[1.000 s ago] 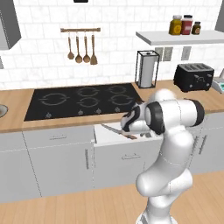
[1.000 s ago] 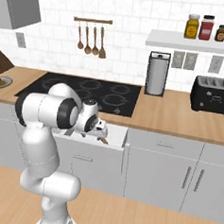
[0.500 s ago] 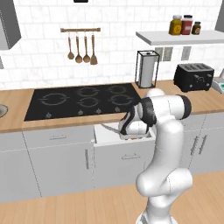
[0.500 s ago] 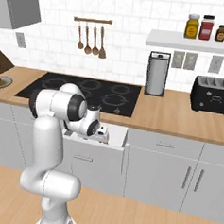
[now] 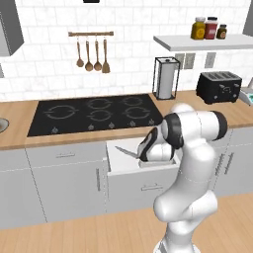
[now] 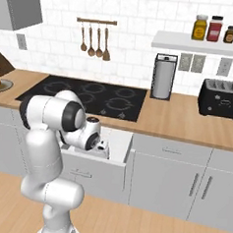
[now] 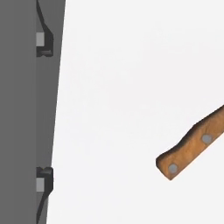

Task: Pick up the knife from the drawer and place it on the cutting board. Then place the meat from the plate to the cutting board.

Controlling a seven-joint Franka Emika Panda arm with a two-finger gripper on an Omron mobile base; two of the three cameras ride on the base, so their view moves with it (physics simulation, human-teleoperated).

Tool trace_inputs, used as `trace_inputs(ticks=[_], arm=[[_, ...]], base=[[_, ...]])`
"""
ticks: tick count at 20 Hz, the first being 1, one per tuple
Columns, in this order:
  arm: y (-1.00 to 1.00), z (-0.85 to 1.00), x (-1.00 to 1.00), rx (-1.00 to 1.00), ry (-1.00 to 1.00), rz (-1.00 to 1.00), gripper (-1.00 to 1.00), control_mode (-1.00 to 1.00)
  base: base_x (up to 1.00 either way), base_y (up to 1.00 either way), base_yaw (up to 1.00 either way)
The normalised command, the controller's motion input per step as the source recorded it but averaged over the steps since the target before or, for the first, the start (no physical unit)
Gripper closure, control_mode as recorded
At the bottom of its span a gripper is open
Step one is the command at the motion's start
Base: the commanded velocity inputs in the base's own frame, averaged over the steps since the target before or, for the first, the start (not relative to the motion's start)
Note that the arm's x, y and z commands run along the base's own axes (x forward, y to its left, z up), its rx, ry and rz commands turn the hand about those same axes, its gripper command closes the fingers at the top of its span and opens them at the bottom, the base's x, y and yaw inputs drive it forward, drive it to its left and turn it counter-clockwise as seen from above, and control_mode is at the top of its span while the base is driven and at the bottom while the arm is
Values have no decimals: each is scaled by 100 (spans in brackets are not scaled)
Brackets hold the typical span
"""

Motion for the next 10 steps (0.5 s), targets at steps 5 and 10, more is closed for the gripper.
trace_inputs(ticks=[5, 10], arm=[[0, 26, -43, 0, 2, 5, -100, -100], [0, 59, 78, 5, 10, 7, -100, -100]], base=[[0, 0, 0], [0, 0, 0]])
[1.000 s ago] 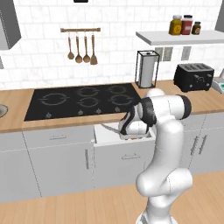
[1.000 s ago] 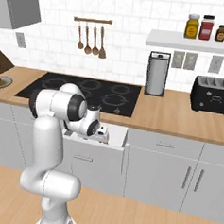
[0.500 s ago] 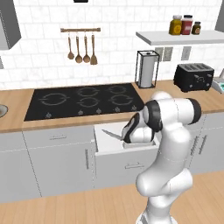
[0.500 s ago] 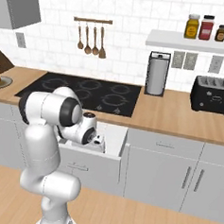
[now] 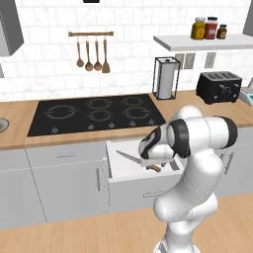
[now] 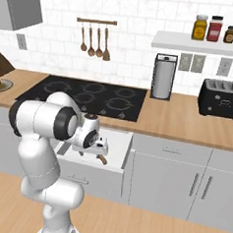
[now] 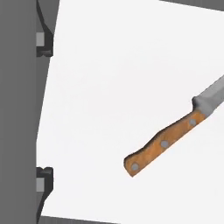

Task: Pick up the knife from the drawer and place it on the cutting board. Then place the meat from the plate to the cutting board.

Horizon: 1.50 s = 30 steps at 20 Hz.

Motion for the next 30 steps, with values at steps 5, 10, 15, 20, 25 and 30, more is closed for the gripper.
trace_inputs(ticks=[5, 10, 15, 20, 25, 30], arm=[[0, 3, 49, 2, 6, 16, -100, -100], [-9, -39, 1, 0, 5, 21, -100, -100], [-12, -31, 25, 0, 1, 15, -100, -100], [-12, -29, 33, 0, -5, 2, -100, -100], [-2, -44, 13, 0, -4, 0, -100, -100], [0, -30, 36, 0, 0, 0, -100, -100]], base=[[0, 0, 0], [0, 0, 0], [0, 0, 0], [0, 0, 0], [0, 0, 0], [0, 0, 0]])
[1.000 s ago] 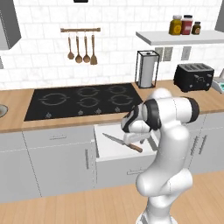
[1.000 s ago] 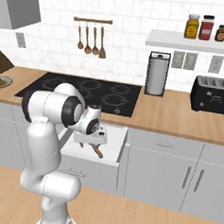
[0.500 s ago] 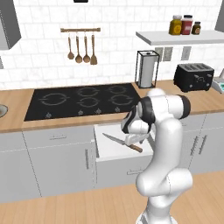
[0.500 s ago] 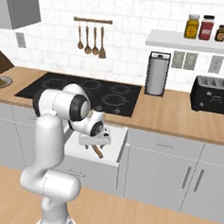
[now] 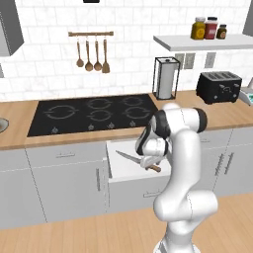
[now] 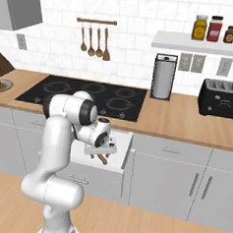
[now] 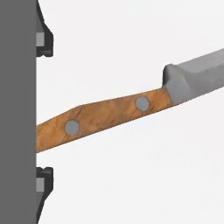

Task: Pick up the knife from the drawer and place it on the cutting board. Then place the meat from the plate to the cutting board.

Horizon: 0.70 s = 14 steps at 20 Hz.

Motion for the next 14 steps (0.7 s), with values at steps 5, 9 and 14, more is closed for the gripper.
trace_inputs(ticks=[5, 9, 14], arm=[[0, -19, 49, 0, 0, 0, -100, -100], [0, -32, 34, 0, 0, 0, -100, -100], [0, -59, 5, 0, 0, 0, 100, -100]], base=[[0, 0, 0], [0, 0, 0], [0, 0, 0]])
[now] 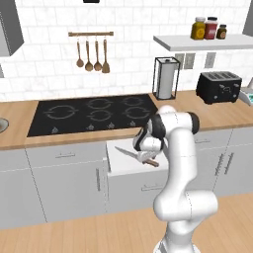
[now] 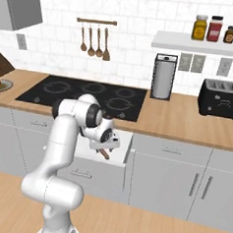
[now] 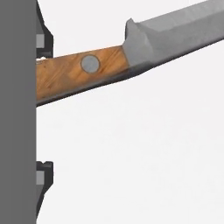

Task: Pick up the knife from the drawer and place it on the cutting board. Then place the meat from the plate to the cutting board.

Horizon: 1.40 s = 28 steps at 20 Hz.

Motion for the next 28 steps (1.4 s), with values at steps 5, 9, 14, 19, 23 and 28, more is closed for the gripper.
trace_inputs(ticks=[5, 9, 14, 19, 23, 28], arm=[[0, -83, -63, -5, 1, 0, 100, -100], [0, -62, -100, -2, 12, 6, 100, -100], [0, -17, -94, 0, 15, 9, 100, -100], [11, 37, -70, 0, -7, 7, 100, -100], [16, 100, -40, 0, -27, 1, 100, -100], [2, 100, -71, 0, -26, 0, 100, -100]], base=[[0, 0, 0], [0, 0, 0], [0, 0, 0], [0, 0, 0], [0, 0, 0], [0, 0, 0]])
